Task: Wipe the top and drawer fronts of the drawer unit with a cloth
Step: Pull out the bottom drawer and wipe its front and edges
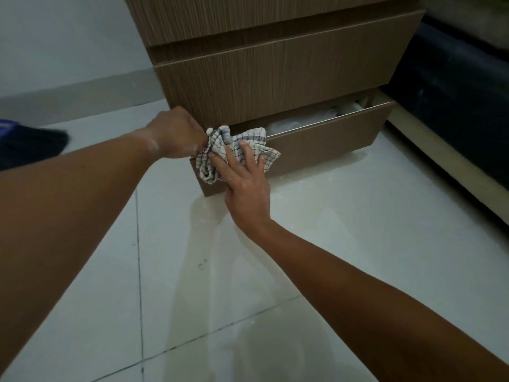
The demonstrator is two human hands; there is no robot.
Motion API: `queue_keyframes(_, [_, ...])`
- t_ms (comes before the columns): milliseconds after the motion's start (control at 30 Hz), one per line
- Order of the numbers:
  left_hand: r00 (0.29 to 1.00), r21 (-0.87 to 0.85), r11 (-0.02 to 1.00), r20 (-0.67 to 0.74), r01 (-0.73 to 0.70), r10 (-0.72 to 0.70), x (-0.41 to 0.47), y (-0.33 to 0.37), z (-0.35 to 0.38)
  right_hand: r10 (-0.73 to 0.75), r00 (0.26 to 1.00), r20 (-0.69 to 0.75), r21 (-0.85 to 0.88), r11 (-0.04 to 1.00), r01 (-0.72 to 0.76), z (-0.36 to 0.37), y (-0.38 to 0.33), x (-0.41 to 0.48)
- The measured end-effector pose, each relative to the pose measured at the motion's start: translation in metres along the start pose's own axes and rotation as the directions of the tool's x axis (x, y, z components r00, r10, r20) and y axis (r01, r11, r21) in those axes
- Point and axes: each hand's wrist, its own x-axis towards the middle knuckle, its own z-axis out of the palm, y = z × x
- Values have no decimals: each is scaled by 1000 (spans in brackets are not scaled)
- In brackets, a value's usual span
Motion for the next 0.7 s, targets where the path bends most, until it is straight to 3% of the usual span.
queue_keyframes(167, [1000,-73,997,-5,13,-14,-10,-14,-2,-158,987,37,-17,987,159,20,-6,-8])
queue_keyframes(367, [998,-150,987,27,58,-55,-8,-26,-6,-235,969,76,-77,968,241,26,1,-10])
queue_keyframes(567, [997,-170,983,31,69,-64,-13,-19,-3,-239,942,236,-121,955,273,22,11,-28])
queue_keyframes(700, [995,-68,997,-93,32,-38,-14,-13,0,-179,936,303,-76,975,211,24,13,-34])
